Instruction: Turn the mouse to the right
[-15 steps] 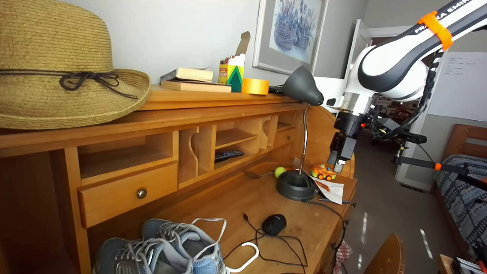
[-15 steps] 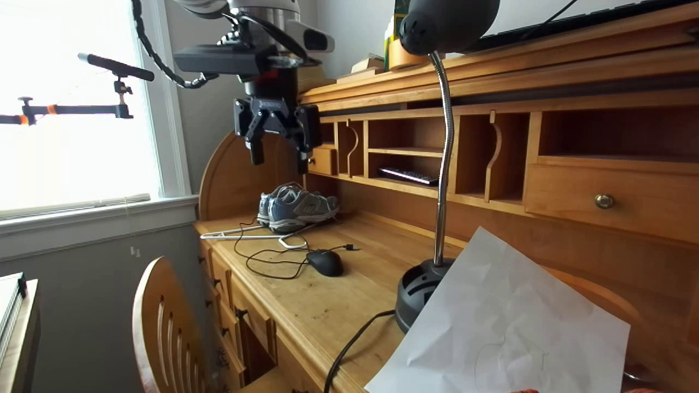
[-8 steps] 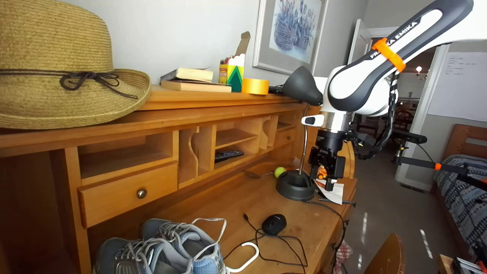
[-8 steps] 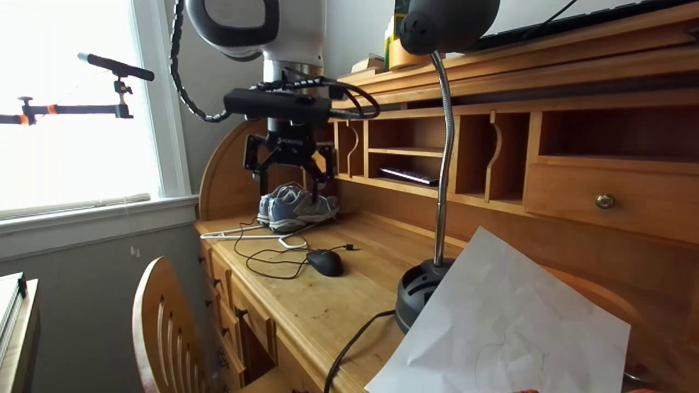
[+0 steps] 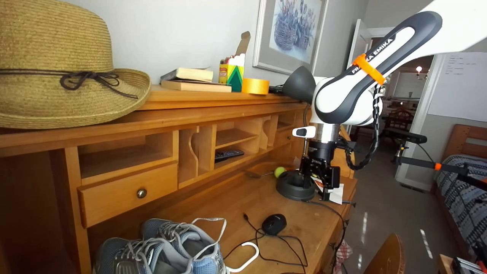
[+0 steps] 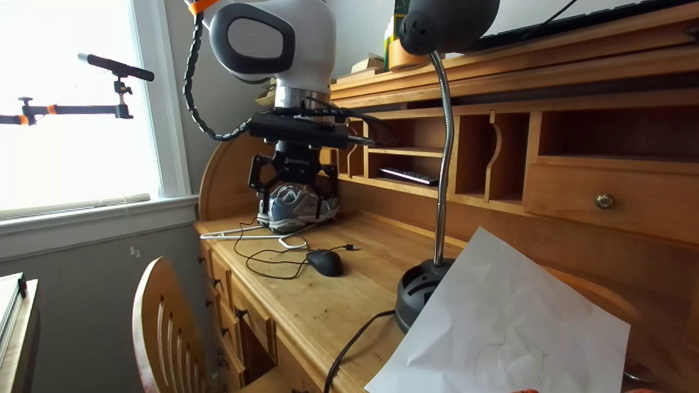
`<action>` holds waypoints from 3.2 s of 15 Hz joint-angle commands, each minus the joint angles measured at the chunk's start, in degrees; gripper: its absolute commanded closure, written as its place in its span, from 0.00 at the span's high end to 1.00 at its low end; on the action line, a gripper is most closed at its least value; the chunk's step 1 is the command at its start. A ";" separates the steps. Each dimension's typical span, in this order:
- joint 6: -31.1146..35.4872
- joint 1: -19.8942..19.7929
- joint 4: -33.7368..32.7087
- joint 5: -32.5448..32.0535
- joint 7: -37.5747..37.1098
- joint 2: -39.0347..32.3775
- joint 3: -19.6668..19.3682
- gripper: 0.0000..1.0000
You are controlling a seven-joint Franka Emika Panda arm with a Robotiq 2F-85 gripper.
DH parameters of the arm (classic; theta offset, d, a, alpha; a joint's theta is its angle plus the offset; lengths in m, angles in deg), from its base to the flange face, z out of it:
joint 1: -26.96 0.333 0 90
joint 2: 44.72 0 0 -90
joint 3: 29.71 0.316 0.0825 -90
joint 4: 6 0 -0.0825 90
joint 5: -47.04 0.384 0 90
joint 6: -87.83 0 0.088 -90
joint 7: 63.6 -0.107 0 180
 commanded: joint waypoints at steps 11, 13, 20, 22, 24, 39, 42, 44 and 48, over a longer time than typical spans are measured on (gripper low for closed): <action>3.17 -2.69 -9.16 -18.82 4.93 -12.28 7.32 1.00; 5.24 -2.55 -9.87 -21.86 4.65 -14.06 7.81 1.00; 19.92 -2.88 -9.30 -27.48 3.25 -18.41 8.77 1.00; 21.64 -3.46 -9.30 -26.29 3.62 -19.23 9.86 1.00; 21.93 -4.74 -9.27 -23.88 4.61 -19.35 12.12 1.00; 22.69 -10.41 -9.21 -17.63 9.96 -22.45 18.92 1.00; 22.86 -10.59 -9.19 -18.15 11.47 -23.03 19.06 1.00; 22.91 -10.39 -9.16 -18.70 12.81 -23.32 18.87 1.00; 22.48 -9.91 -9.45 -19.31 14.78 -23.75 18.36 1.00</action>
